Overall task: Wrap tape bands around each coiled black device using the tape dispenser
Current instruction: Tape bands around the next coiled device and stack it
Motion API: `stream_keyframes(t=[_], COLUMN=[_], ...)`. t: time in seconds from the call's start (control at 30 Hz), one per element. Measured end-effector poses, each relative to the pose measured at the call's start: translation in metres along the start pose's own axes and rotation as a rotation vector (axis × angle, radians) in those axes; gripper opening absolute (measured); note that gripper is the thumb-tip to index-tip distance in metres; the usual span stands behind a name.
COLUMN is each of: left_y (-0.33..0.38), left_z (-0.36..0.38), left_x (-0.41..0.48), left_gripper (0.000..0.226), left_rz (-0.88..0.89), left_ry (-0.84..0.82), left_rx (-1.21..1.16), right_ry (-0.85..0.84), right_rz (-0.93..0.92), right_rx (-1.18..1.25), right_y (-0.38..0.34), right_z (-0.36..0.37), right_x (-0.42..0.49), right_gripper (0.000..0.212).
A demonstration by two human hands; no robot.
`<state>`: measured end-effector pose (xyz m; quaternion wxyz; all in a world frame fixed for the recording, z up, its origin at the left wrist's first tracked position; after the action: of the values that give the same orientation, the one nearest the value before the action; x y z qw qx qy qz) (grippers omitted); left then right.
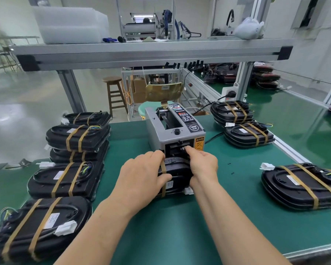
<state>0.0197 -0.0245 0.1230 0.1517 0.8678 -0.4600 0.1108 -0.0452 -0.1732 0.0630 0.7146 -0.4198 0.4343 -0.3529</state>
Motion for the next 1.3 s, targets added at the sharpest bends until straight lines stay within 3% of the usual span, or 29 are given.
stream_keyframes(t=[0.2, 0.23, 0.3, 0.4, 0.53, 0.7, 0.93, 1.3], left_y=[0.003, 0.005, 0.006, 0.007, 0.007, 0.01, 0.008, 0.008], left_z=[-0.005, -0.006, -0.006, -0.006, -0.006, -0.008, -0.008, -0.005], left_x=[-0.003, -0.004, -0.006, -0.008, -0.009, -0.011, -0.01, -0.01], left_gripper=[0.039, 0.04, 0.042, 0.045, 0.048, 0.058, 0.054, 0.042], left_rz=[-0.013, -0.01, -0.008, -0.003, 0.006, 0.038, 0.068, 0.118], left_ry=[0.123, 0.145, 0.163, 0.175, 0.187, 0.21, 0.211, 0.212], left_rx=[-0.037, -0.036, -0.013, 0.01, 0.017, 0.051, -0.083, -0.064], right_ry=[-0.178, -0.178, -0.153, -0.122, -0.102, -0.079, -0.093, -0.067], right_rz=[0.032, 0.025, -0.019, -0.125, -0.2, -0.232, -0.251, -0.271], right_rx=[0.107, 0.12, 0.125, 0.101, 0.004, -0.041, -0.032, -0.068], right_y=[0.005, 0.006, 0.008, 0.005, 0.006, 0.007, 0.006, 0.01], right_z=[-0.002, 0.001, 0.005, 0.007, 0.005, 0.005, 0.005, 0.003], right_x=[-0.03, -0.035, -0.041, -0.048, -0.048, -0.046, -0.044, -0.039], right_gripper=[0.009, 0.015, 0.005, 0.031, 0.019, 0.022, 0.027, 0.018])
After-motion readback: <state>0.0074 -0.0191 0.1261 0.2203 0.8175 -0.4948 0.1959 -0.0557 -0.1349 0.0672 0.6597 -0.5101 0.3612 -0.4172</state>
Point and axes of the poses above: each hand's wrist, its own x-axis towards the middle knuckle, its own z-axis out of the palm, y = z × x, the point moved 6 cm from there along x, towards the middle knuckle, and after that the axes turned 2 degrees about x, right-handed, at the moved point
